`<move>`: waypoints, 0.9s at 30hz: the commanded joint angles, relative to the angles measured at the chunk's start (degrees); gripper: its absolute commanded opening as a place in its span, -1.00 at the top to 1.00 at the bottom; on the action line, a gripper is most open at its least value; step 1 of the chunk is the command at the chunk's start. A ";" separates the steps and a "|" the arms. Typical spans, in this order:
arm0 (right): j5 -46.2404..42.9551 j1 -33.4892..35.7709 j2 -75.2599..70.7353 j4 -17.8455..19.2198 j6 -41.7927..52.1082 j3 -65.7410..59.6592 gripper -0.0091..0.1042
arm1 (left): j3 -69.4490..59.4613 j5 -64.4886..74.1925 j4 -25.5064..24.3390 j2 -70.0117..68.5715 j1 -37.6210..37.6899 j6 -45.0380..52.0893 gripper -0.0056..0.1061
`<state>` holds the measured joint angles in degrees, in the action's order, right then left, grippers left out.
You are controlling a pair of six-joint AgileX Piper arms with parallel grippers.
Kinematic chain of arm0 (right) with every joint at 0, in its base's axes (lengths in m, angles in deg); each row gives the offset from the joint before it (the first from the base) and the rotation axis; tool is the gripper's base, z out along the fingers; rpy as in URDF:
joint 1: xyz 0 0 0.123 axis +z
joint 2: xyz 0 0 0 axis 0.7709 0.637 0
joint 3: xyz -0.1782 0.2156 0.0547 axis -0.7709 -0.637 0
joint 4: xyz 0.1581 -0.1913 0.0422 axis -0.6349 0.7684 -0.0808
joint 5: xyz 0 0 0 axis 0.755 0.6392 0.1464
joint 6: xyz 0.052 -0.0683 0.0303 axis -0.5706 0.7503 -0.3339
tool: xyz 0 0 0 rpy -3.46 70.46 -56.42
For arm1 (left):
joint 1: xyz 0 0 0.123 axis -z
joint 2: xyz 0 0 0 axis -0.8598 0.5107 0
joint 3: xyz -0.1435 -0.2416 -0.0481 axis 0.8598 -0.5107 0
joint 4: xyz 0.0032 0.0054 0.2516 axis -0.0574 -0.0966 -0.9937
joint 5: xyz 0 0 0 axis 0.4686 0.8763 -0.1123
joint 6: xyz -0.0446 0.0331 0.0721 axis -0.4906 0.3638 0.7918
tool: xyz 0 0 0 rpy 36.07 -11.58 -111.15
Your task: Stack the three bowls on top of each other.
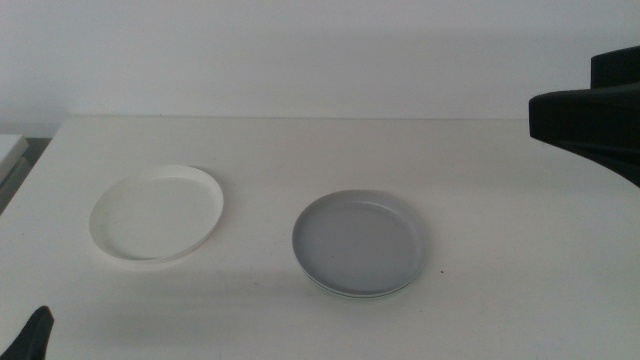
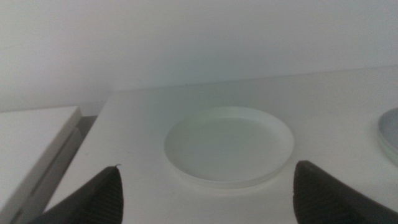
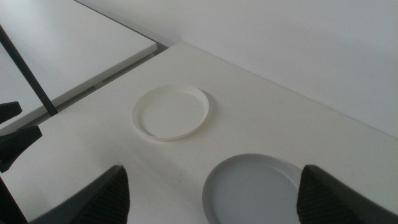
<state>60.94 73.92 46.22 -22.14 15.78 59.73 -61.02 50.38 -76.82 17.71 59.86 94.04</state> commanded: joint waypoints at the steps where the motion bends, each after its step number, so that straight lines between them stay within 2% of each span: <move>1: -0.87 0.18 0.01 -0.21 0.66 -0.32 -0.80 | -0.03 -0.39 -1.83 -0.21 -0.05 -0.04 -0.78; 4: -0.87 0.18 0.01 -0.21 0.66 -0.32 -0.80 | 0.52 0.73 -0.84 -0.12 -0.05 -0.84 -0.78; 7: -0.87 0.18 0.01 -0.07 0.66 -0.32 -0.80 | 10.53 4.88 0.56 8.83 -0.05 -4.81 -0.78; 13: -0.87 0.18 0.01 0.03 0.66 -0.32 -0.80 | 39.43 36.64 0.56 33.69 -0.05 -5.16 -0.78; 17: -0.87 0.18 0.01 0.03 0.66 -0.32 -0.80 | 50.58 53.30 0.82 44.69 -0.05 -5.16 -0.78; 22: -0.87 0.18 0.01 0.03 0.66 -0.32 -0.80 | 54.68 48.26 6.75 53.46 -0.05 -7.16 -0.78; 27: -0.87 0.18 0.01 0.03 0.66 -0.32 -0.80 | 59.07 47.92 3.41 65.61 -1.42 -10.54 -0.78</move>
<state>60.82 73.92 46.32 -22.14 15.78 59.73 -3.66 98.93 -72.05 79.67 59.20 84.68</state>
